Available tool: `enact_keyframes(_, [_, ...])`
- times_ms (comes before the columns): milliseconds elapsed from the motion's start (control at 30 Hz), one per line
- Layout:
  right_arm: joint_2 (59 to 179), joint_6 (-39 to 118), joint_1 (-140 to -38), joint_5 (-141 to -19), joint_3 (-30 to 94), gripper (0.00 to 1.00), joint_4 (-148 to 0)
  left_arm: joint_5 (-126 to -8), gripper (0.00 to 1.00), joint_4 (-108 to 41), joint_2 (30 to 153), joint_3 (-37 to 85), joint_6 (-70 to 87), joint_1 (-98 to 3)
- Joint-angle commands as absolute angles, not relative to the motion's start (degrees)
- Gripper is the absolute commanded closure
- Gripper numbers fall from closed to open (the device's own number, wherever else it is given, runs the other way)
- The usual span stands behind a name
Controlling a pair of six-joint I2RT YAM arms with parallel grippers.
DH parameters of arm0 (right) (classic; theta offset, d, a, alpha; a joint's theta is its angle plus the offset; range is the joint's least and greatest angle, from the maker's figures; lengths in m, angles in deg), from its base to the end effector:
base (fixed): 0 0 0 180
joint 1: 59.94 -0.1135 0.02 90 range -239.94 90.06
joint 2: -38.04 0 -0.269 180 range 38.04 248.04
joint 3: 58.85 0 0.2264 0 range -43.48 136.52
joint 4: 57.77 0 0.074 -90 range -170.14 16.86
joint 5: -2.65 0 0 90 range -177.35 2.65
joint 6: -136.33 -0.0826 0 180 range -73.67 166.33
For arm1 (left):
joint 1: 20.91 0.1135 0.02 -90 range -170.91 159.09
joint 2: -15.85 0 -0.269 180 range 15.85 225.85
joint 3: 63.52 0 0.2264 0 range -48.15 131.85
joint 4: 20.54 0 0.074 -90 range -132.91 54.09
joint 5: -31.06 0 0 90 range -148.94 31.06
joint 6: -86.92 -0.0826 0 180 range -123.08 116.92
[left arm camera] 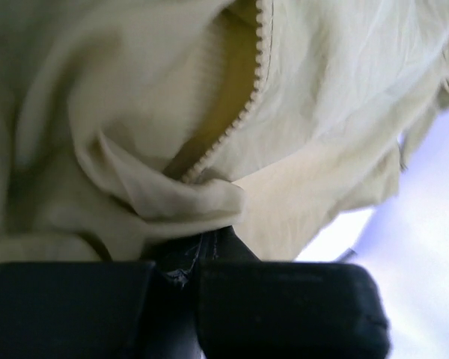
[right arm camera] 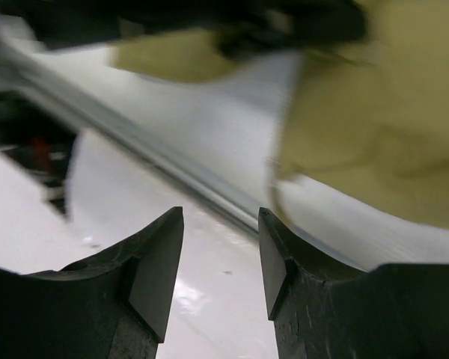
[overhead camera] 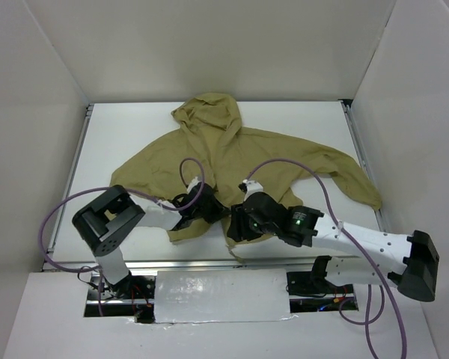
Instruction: Zip up the jacket
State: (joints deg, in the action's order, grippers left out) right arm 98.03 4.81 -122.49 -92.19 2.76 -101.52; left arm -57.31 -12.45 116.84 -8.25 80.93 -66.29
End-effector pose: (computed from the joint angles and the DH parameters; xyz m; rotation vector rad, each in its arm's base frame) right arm 0.1111 0.1988 0.2480 -0.4017 2.4160 0.7933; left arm 0.2499 -0.2499 0.1199 -0.8461 2.3611 -1.0997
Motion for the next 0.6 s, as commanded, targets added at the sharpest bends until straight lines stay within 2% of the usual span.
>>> enact_keyframes(0, [99.03, 4.4, -121.21, -97.36, -2.16, 0.48, -102.24, -46.9, 1.0, -34.58, 115.98, -11.86, 73.49, -65.29])
enact_keyframes(267, [110.89, 10.73, -121.12, -94.55, -3.14, 0.48, -94.6, -46.02, 1.0, -33.89, 108.33, -13.69, 68.65, -65.2])
enact_keyframes(567, [123.11, 8.28, -113.91, -90.42, -0.15, 0.5, -89.05, -45.49, 1.0, -35.73, 99.71, -14.31, 65.31, -65.03])
